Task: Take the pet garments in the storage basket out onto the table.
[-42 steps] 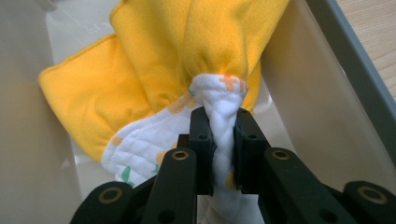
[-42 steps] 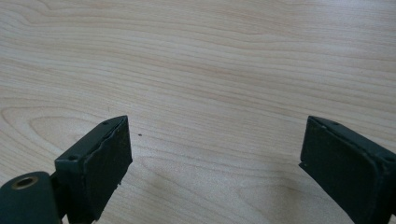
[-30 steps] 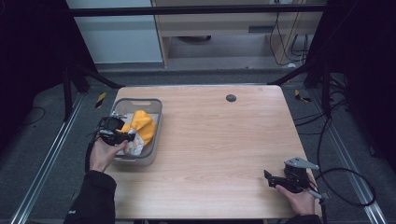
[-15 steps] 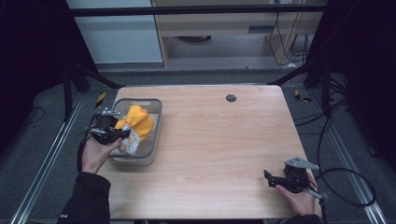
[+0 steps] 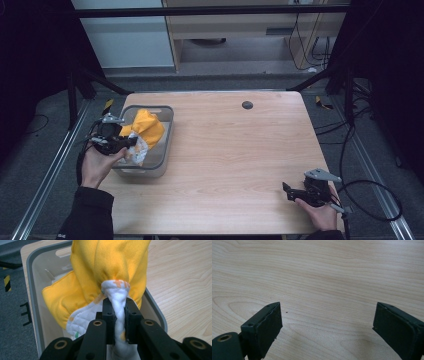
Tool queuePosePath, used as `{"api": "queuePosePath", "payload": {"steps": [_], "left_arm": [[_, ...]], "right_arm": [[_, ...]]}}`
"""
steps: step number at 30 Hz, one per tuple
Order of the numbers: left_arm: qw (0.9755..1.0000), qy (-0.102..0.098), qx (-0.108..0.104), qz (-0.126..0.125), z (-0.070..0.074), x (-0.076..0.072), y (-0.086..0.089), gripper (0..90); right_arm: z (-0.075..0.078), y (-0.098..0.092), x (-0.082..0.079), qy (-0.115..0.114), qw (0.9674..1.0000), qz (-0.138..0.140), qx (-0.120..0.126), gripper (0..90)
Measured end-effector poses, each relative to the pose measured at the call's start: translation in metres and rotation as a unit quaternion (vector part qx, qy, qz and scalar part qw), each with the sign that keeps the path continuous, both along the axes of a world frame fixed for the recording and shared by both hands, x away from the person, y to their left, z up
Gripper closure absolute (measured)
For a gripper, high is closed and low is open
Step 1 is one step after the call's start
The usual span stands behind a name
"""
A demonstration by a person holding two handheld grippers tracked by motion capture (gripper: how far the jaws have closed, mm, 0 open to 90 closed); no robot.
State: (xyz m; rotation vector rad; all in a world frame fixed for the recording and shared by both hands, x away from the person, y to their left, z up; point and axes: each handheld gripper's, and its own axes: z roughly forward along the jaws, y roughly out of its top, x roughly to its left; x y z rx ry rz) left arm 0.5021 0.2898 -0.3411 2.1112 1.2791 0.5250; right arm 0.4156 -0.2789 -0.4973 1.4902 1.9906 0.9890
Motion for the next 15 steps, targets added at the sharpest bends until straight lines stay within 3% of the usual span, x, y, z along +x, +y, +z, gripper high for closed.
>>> {"api": "queuePosePath", "payload": {"steps": [15], "left_arm": [[0.9993, -0.012, 0.000, -0.034, 0.013, -0.014, -0.015, 81.2]], "right_arm": [[0.000, 0.000, 0.000, 0.002, 1.0000, -0.002, 0.002, 8.3]]}}
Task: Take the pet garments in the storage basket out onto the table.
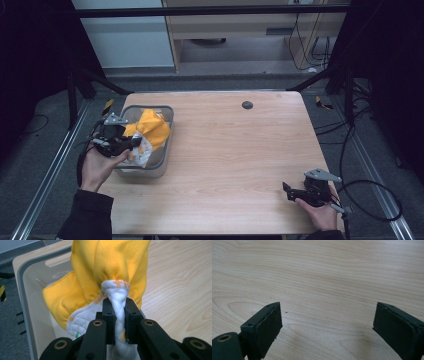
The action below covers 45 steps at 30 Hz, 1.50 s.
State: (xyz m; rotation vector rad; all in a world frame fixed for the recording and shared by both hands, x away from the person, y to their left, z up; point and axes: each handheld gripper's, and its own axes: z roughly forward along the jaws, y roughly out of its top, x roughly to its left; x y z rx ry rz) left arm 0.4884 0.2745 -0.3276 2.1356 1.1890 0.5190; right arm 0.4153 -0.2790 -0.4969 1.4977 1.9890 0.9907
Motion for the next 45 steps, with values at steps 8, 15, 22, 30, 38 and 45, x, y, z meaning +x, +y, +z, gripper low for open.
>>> {"api": "queuePosePath", "payload": {"steps": [8, 15, 22, 30, 38, 45], "left_arm": [[0.9997, -0.008, 0.003, -0.025, 0.007, -0.009, -0.013, 81.2], [0.9989, -0.011, 0.005, -0.045, 0.012, -0.014, -0.025, 81.2], [0.9977, -0.013, 0.007, -0.065, 0.014, -0.020, -0.040, 81.2], [0.9953, -0.009, 0.009, -0.096, 0.017, -0.027, -0.055, 81.2], [0.9927, -0.015, 0.015, -0.119, 0.021, -0.031, -0.072, 81.2], [0.9901, -0.015, 0.020, -0.138, 0.021, -0.034, -0.087, 81.2]], "right_arm": [[0.000, 0.000, 0.000, 0.000, 1.0000, 0.000, 0.000, 8.3], [0.000, 0.000, 0.000, 0.000, 1.0000, 0.000, 0.001, 8.3], [0.000, 0.000, 0.000, -0.001, 1.0000, 0.000, 0.001, 8.4], [0.000, 0.000, 0.000, -0.001, 1.0000, 0.000, 0.000, 8.3], [0.000, 0.000, 0.000, -0.003, 1.0000, 0.000, -0.001, 8.3], [0.000, -0.001, 0.000, -0.003, 1.0000, -0.001, -0.001, 8.3]]}}
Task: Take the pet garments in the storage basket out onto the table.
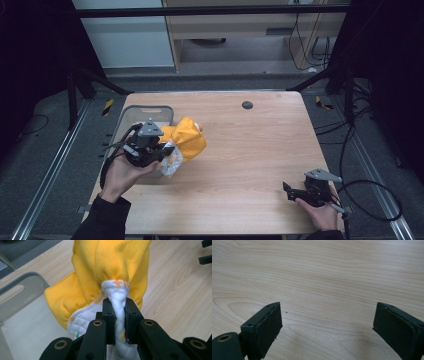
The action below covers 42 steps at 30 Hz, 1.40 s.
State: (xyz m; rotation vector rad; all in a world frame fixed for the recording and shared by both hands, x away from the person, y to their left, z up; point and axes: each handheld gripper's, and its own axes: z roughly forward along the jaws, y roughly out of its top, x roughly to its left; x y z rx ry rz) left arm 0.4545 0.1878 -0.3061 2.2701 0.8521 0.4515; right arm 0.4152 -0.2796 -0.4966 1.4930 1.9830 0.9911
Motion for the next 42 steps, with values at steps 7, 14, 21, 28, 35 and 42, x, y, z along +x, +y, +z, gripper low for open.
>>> {"api": "queuePosePath", "payload": {"steps": [7, 14, 21, 28, 35, 42], "left_arm": [[0.9999, 0.001, 0.000, -0.016, -0.001, -0.001, -0.013, 81.2], [0.9995, 0.004, 0.001, -0.031, -0.004, -0.002, -0.027, 81.2], [0.9988, 0.011, 0.001, -0.048, -0.011, -0.003, -0.041, 81.2], [0.9979, 0.015, 0.005, -0.063, -0.018, -0.002, -0.053, 81.2], [0.9961, 0.023, 0.013, -0.085, -0.030, -0.001, -0.066, 81.2], [0.9941, 0.030, 0.014, -0.103, -0.041, 0.001, -0.077, 81.2]], "right_arm": [[0.000, 0.000, 0.000, 0.000, 1.0000, 0.000, 0.000, 8.4], [0.000, 0.000, 0.000, 0.001, 1.0000, 0.002, -0.001, 8.4], [0.000, 0.000, 0.000, 0.000, 1.0000, 0.002, -0.001, 8.4], [0.000, 0.000, 0.000, -0.001, 1.0000, 0.003, 0.000, 8.4], [0.000, 0.000, 0.000, -0.003, 1.0000, 0.002, -0.001, 8.4], [0.001, -0.001, 0.000, -0.003, 1.0000, 0.001, -0.001, 8.5]]}}
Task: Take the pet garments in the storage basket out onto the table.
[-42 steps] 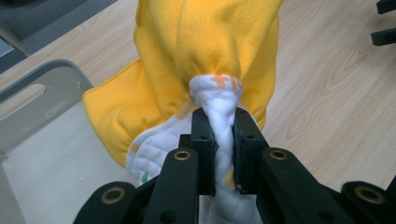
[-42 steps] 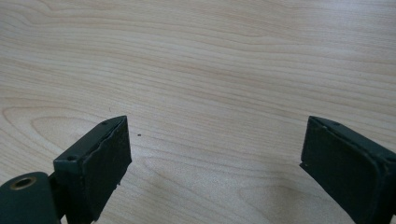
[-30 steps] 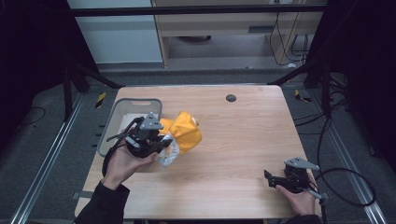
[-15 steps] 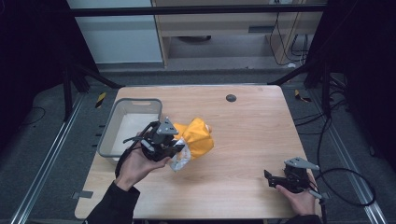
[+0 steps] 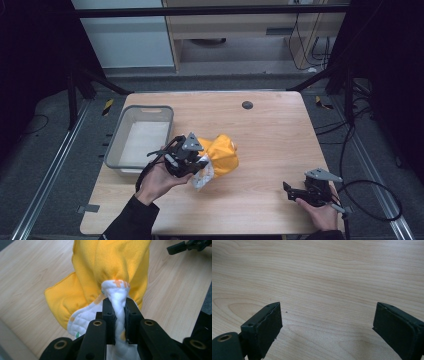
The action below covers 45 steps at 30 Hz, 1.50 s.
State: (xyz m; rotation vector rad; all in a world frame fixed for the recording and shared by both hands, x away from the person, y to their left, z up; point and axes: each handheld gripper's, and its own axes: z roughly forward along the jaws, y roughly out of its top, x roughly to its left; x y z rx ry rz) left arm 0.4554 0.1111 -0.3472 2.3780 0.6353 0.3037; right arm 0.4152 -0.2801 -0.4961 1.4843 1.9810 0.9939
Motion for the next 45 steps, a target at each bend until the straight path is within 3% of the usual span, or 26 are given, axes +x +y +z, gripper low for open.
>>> {"api": "queuePosePath", "payload": {"steps": [16, 25, 35, 45], "left_arm": [[0.9992, 0.020, 0.023, -0.024, -0.032, 0.005, -0.015, 81.1], [0.9982, 0.035, 0.038, -0.030, -0.058, 0.008, -0.021, 80.9], [0.9969, 0.043, 0.043, -0.049, -0.077, 0.005, -0.029, 79.2], [0.9969, 0.050, 0.036, -0.048, -0.088, 0.005, -0.028, 67.1]], "right_arm": [[0.001, -0.001, -0.001, -0.006, 1.0000, -0.003, -0.004, 8.5], [0.001, -0.001, -0.001, -0.006, 1.0000, -0.004, -0.004, 8.5], [0.001, -0.001, -0.001, -0.007, 1.0000, -0.004, -0.005, 8.5], [0.001, -0.001, -0.001, -0.007, 1.0000, -0.005, -0.004, 8.4]]}}
